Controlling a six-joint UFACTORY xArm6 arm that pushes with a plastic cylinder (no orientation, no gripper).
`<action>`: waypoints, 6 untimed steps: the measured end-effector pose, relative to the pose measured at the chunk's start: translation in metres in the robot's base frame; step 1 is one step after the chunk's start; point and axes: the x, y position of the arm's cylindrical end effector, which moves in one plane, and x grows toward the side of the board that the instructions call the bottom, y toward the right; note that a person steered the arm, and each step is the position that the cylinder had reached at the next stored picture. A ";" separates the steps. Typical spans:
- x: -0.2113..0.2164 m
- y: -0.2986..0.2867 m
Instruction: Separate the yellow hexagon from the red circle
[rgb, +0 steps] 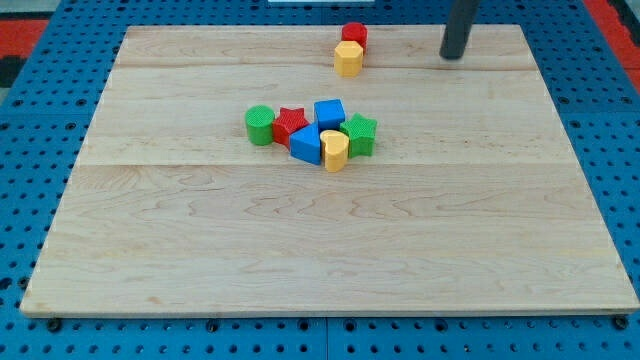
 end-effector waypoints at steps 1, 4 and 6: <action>-0.021 -0.008; 0.058 -0.127; 0.060 -0.111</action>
